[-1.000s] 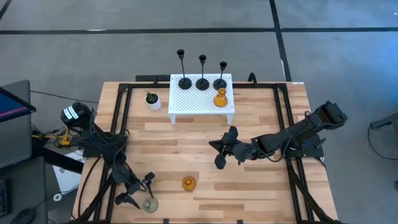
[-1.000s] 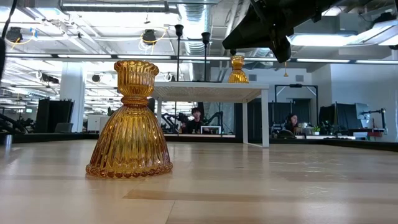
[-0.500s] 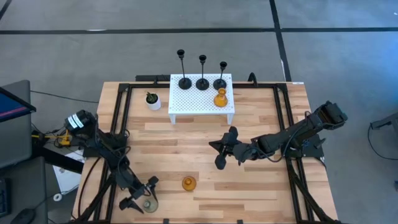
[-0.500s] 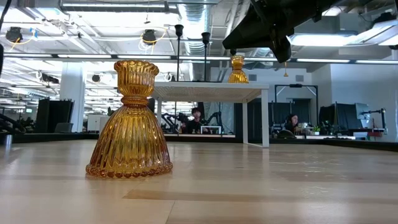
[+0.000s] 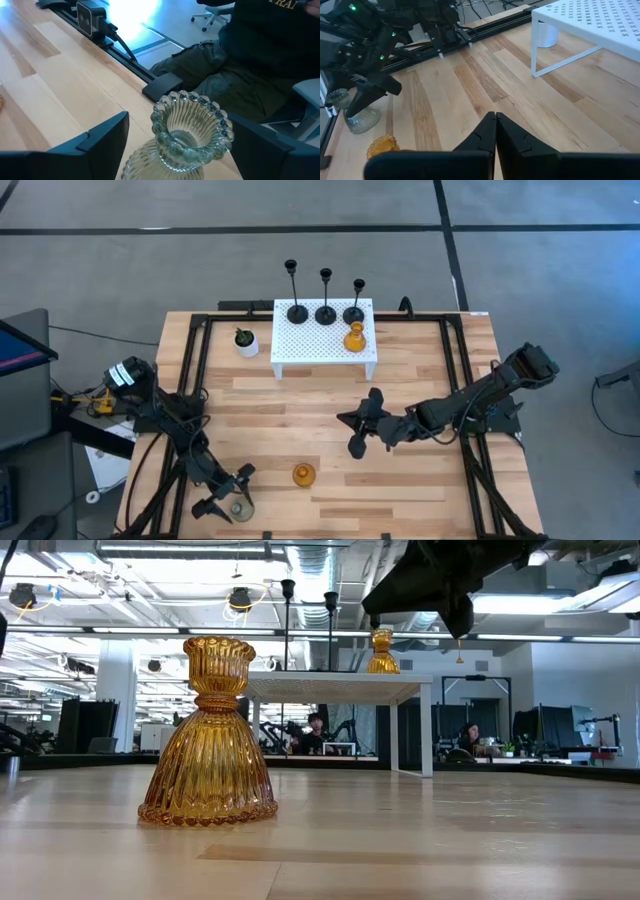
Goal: Pick & Place candle stick holders
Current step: Put the green glass candle holder on the shelf aligned with the other yellow glass candle holder
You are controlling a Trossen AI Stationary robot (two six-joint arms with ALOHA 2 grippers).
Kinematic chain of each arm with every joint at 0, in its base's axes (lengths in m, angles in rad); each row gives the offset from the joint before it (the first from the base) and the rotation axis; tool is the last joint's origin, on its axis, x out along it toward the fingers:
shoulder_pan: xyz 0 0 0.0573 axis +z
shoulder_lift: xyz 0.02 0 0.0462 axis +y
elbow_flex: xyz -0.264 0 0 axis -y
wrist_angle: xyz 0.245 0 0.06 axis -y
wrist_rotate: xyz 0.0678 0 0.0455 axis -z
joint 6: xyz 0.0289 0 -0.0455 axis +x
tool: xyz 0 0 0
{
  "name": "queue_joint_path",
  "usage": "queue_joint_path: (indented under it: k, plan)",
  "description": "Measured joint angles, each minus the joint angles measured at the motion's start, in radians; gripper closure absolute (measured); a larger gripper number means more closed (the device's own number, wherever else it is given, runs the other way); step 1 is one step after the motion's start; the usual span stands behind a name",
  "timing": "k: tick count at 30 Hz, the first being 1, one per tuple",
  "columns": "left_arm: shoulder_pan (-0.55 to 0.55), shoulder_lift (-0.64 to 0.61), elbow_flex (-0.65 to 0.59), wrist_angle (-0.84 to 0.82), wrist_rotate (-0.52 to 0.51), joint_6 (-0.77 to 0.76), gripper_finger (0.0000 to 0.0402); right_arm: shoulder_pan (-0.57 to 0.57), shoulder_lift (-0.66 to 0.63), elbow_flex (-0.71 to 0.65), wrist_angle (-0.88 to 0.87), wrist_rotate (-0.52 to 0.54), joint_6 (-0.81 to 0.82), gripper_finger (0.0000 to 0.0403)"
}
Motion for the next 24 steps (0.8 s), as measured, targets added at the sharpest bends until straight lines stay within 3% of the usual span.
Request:
queue_joint_path:
  k: [12, 24]
  plan:
    - [0.000, 0.000, 0.000, 0.000, -0.001, -0.003, 0.0137, 0.006, 0.000, 0.000, 0.001, 0.001, 0.000, 0.0403]
    - [0.000, 0.000, 0.000, 0.000, -0.001, 0.002, 0.0222, 0.006, 0.000, 0.000, 0.001, 0.001, 0.000, 0.0403]
